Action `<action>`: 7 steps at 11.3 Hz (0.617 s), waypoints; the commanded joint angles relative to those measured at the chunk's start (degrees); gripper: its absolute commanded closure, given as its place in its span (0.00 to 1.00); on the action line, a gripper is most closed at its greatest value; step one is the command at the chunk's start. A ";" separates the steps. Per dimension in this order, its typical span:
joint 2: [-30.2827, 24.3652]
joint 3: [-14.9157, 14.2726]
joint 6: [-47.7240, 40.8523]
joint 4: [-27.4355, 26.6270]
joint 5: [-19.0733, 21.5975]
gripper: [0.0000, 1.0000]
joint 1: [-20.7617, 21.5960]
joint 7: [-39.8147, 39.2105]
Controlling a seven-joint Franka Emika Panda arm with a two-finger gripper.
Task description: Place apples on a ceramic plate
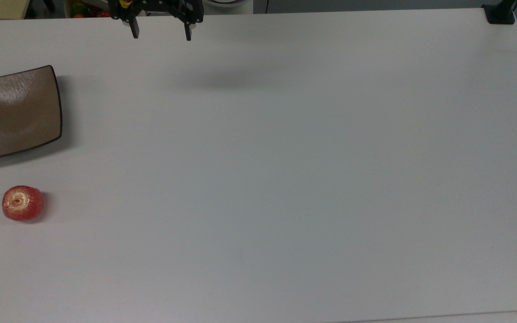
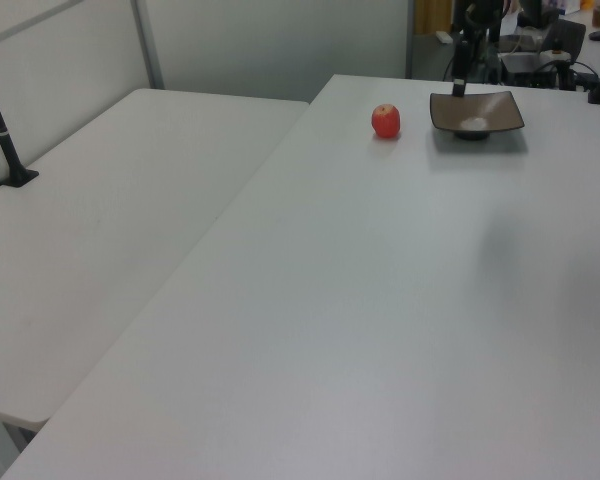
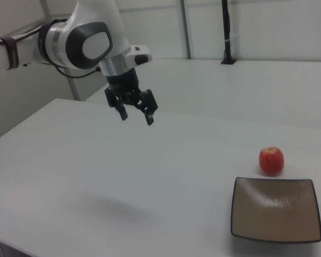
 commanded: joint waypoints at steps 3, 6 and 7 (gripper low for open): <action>8.70 -0.60 21.83 0.41 -1.70 0.00 -4.45 -0.32; 16.70 -0.52 32.22 5.25 -2.58 0.00 -9.29 -4.25; 18.64 -0.52 34.25 5.86 -2.58 0.00 -10.08 -6.10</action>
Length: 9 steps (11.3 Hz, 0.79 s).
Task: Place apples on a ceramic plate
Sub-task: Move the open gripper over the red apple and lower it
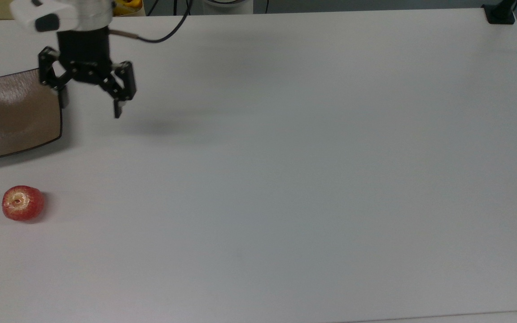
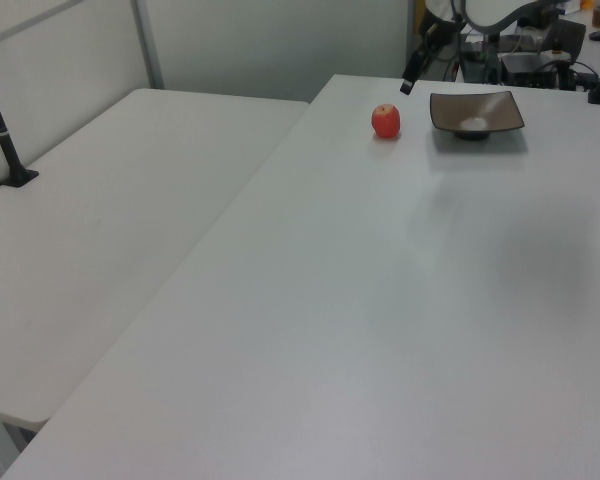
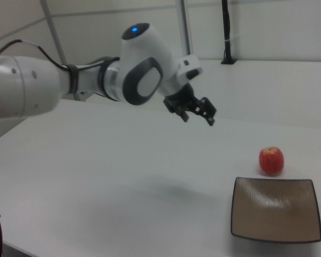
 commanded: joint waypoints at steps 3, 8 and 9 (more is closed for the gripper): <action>11.94 0.18 12.72 5.95 -1.06 0.00 -5.25 -4.13; 19.60 0.26 22.13 7.98 -4.83 0.00 -9.30 -4.22; 21.97 0.26 24.50 9.90 -5.89 0.00 -10.00 -4.13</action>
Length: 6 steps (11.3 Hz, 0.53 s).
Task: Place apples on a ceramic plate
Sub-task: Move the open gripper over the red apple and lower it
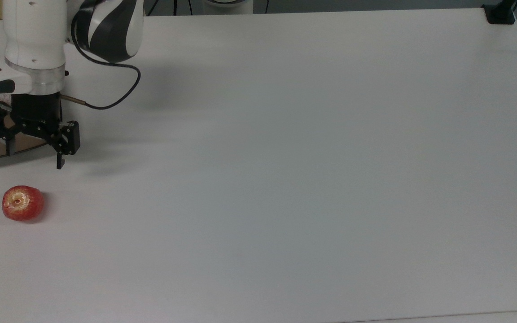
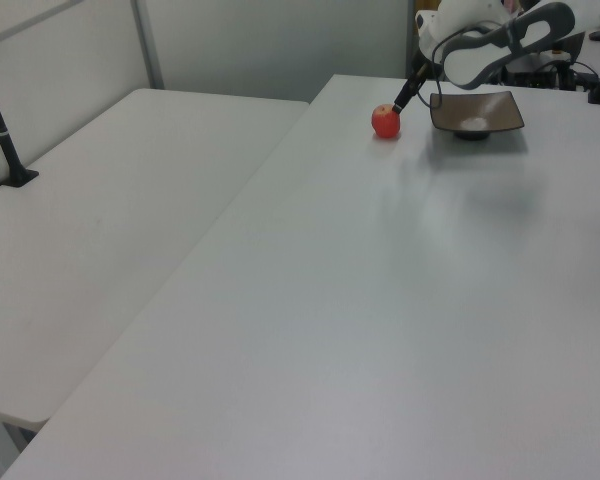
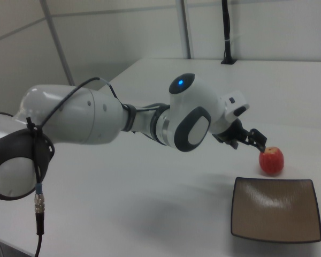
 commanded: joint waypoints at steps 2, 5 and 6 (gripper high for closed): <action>8.78 0.28 6.42 7.61 -3.66 0.00 -2.18 -0.71; 12.40 0.28 9.93 10.01 -4.63 0.00 -2.62 -0.80; 13.54 0.28 11.25 10.18 -4.63 0.00 -2.53 -0.80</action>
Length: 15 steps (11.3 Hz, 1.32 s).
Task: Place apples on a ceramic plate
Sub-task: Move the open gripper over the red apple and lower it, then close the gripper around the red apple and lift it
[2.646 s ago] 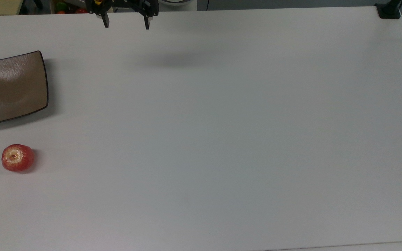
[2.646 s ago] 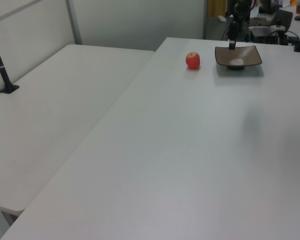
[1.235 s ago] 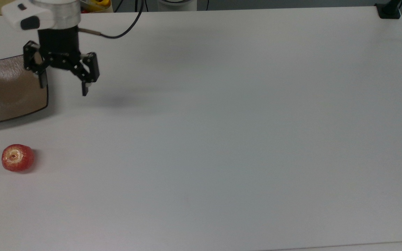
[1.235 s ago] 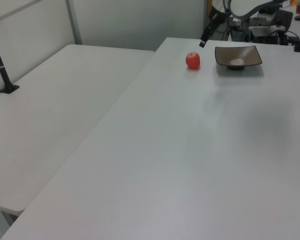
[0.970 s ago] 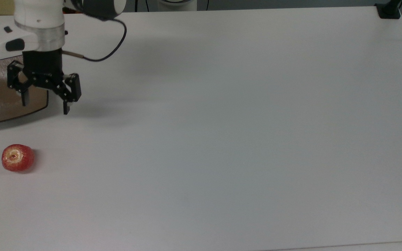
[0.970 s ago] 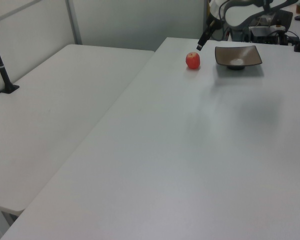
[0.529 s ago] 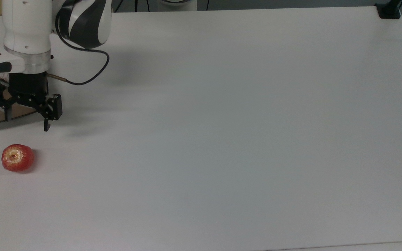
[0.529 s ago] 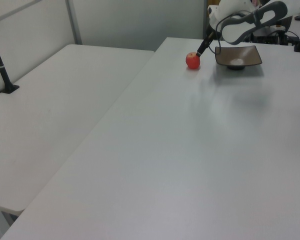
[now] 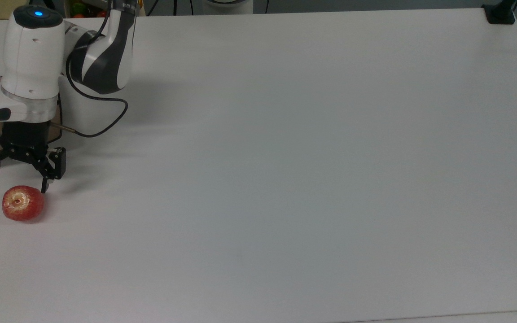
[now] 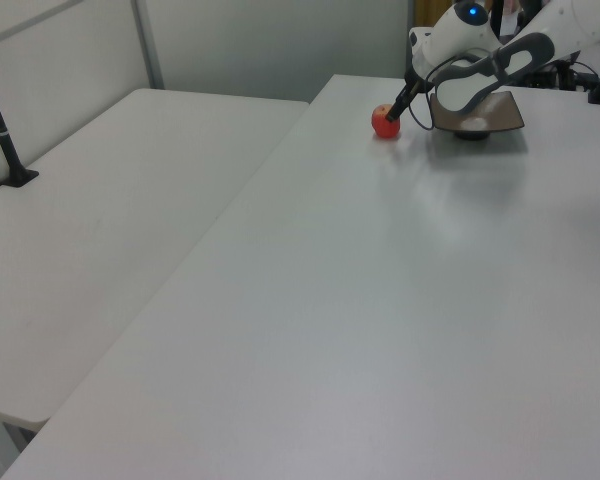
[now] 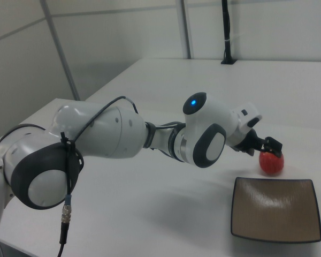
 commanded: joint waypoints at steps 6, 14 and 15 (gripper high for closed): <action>7.59 0.26 5.03 7.13 -1.56 0.00 -0.38 -0.79; 5.60 0.87 7.67 5.91 -1.82 0.47 -1.78 -1.14; 3.14 1.92 7.58 3.99 -1.82 0.47 -2.74 -1.23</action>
